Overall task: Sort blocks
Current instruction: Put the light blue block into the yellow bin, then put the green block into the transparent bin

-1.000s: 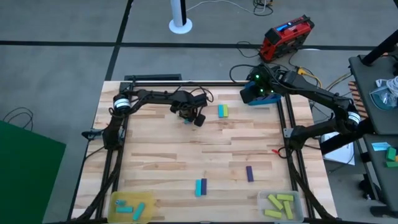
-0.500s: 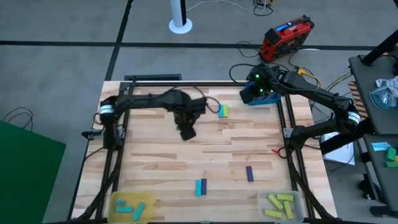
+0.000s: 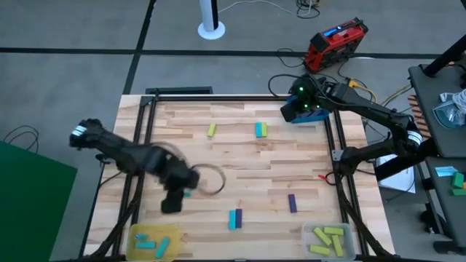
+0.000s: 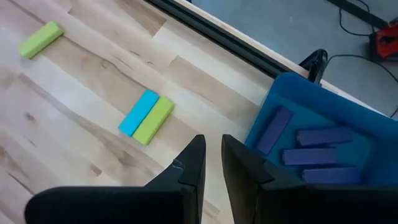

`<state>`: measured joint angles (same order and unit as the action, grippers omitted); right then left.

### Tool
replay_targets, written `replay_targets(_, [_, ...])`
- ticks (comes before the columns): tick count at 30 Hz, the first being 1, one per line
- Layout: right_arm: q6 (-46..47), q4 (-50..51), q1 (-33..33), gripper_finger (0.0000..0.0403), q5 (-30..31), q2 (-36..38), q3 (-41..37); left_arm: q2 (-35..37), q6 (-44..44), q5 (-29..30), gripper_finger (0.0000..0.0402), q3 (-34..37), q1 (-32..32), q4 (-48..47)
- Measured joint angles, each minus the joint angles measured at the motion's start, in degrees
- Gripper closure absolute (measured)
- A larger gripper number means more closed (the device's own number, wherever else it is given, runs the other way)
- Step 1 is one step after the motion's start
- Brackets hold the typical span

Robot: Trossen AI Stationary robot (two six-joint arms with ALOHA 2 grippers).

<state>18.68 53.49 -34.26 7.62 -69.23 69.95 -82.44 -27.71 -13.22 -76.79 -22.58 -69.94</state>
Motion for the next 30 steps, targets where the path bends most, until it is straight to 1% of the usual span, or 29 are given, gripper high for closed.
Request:
replay_targets(2, [-0.03,-0.49,0.00,0.0360,-0.01,0.00,-0.05,2.09,-4.75,-0.88,0.0372,3.01,-5.73,5.26])
replay_targets(6, [-0.76,-1.65,0.00,0.0360,0.00,0.00,-0.26,4.28,-12.48,2.16,0.0372,7.85,-16.17,12.72])
replay_targets(10, [-0.92,-1.99,0.00,0.0360,-0.02,0.00,-0.47,4.23,-22.35,3.77,0.0372,10.64,-23.64,16.28])
replay_targets(14, [-0.87,-1.99,0.00,0.0360,-0.01,0.00,-0.88,2.86,-26.94,3.65,0.0372,11.33,-29.39,17.98])
replay_targets(17, [-0.75,-1.97,0.00,0.0360,-0.03,0.00,-1.08,1.65,-29.06,3.70,0.0370,11.36,-32.13,17.95])
replay_targets(19, [-0.67,-1.96,0.00,0.0360,-0.04,0.00,-1.30,0.93,-31.05,3.70,0.0360,11.36,-33.26,17.91])
replay_targets(25, [0.22,-1.90,0.02,0.0360,-0.04,0.00,-2.12,-0.86,-31.20,3.79,0.0293,11.11,-33.97,17.92])
replay_targets(27, [0.26,-1.98,0.00,0.0360,-0.04,0.00,-2.39,-1.35,-31.19,3.81,0.0277,11.05,-33.99,17.85])
replay_targets(30, [0.31,-1.95,0.01,0.0360,-0.06,0.00,-2.77,-1.72,-31.29,3.77,0.0265,11.01,-33.99,17.90])
